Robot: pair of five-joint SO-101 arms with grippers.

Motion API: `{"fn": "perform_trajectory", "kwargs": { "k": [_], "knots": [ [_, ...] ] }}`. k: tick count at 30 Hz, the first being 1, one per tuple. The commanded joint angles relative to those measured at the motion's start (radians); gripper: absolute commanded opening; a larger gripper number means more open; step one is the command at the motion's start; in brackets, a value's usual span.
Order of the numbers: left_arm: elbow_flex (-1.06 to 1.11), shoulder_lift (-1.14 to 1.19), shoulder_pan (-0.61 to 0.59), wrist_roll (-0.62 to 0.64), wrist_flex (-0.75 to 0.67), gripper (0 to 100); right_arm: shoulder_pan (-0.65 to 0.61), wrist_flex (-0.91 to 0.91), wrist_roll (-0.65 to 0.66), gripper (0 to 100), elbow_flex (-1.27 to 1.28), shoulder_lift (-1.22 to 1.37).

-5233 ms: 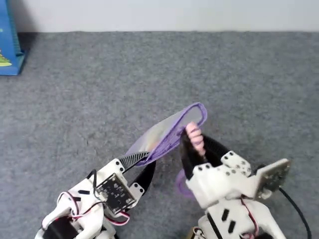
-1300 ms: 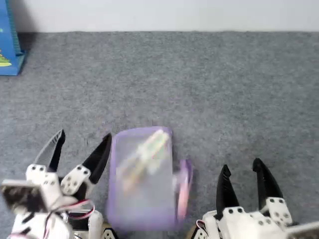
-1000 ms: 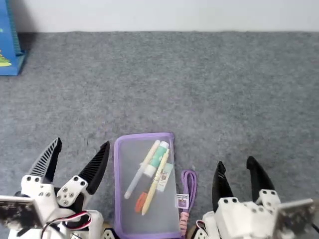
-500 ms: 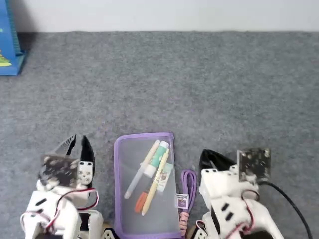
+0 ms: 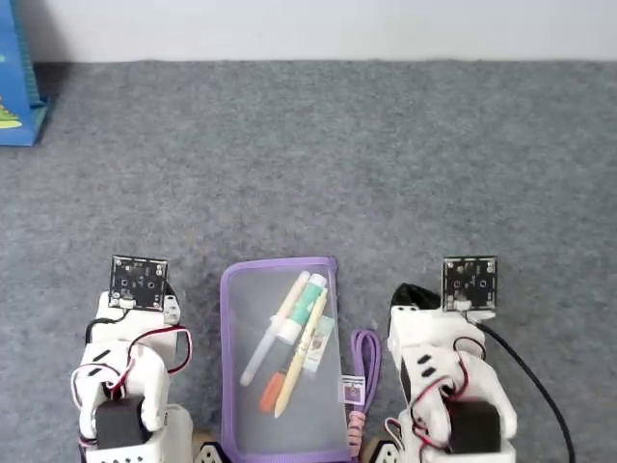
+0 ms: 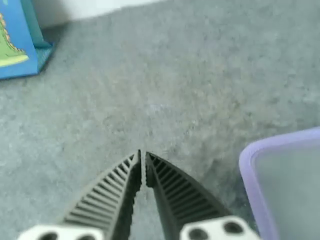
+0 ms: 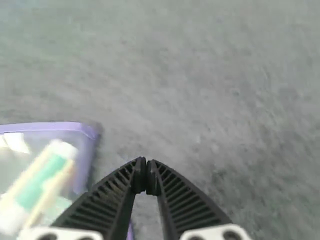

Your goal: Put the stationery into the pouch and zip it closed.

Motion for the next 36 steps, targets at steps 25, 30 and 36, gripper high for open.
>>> {"fn": "perform_trajectory", "kwargs": {
  "k": [25,30,36],
  "knots": [
    [0.136,-0.006,0.041,0.210,0.104,1,0.208,0.056,0.011,0.9,0.272,0.010],
    [0.136,-0.011,0.031,0.215,0.176,1,0.208,0.085,0.011,0.9,0.272,0.002],
    [0.136,-0.011,-0.071,0.216,0.176,1,0.209,0.090,0.011,0.9,0.270,0.002]
  ]
}}
